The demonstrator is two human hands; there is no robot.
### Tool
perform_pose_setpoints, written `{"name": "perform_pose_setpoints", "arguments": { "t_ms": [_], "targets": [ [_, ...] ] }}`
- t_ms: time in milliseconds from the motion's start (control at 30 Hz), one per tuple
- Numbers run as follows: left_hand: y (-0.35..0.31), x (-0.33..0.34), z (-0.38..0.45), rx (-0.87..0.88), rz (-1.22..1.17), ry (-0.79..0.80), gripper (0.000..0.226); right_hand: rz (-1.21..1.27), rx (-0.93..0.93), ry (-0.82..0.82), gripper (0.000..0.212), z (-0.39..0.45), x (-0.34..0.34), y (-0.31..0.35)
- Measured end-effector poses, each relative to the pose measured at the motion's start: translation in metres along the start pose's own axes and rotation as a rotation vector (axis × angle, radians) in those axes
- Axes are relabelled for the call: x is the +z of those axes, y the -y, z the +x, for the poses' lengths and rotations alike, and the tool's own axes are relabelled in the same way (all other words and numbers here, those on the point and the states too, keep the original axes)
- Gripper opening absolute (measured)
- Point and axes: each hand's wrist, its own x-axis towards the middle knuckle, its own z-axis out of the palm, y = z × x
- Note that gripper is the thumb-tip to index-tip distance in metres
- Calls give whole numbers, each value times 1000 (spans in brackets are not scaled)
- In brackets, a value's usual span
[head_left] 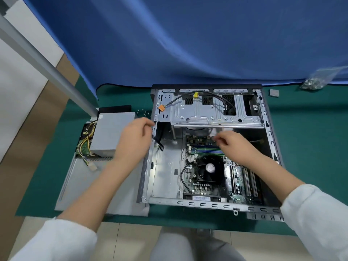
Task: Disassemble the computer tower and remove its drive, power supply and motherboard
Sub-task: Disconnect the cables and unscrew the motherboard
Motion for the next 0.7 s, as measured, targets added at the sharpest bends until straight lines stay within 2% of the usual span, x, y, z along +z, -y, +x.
{"name": "perform_pose_setpoints", "arguments": {
  "t_ms": [67, 167, 233, 300, 400, 500, 600, 700],
  "targets": [
    [-18, 30, -7, 18, -34, 129, 23, 41, 162, 20, 28, -2, 8, -14],
    [-29, 87, -7, -99, 10, 378, 23, 67, 369, 11, 31, 3, 21, -31],
    [-28, 118, 2, -235, 15, 470, 19, 42, 460, 38, 30, 11, 29, -42],
    [-24, 140, 13, -311, 74, 517, 25, 32, 514, 55, 29, 20, 38, -50],
    [-14, 159, 24, -382, 108, 496, 26, 42, 550, 3, 32, 29, 51, -62],
    [-1, 168, 28, -440, 2, 411, 33, 52, 548, -102, 28, 31, 57, -71],
    [7, 169, 28, -464, -9, 377, 44, 54, 554, -107, 22, 32, 57, -77],
    [7, 172, 31, -451, -28, 419, 32, 33, 545, -77, 20, 35, 56, -78]
  ]
}}
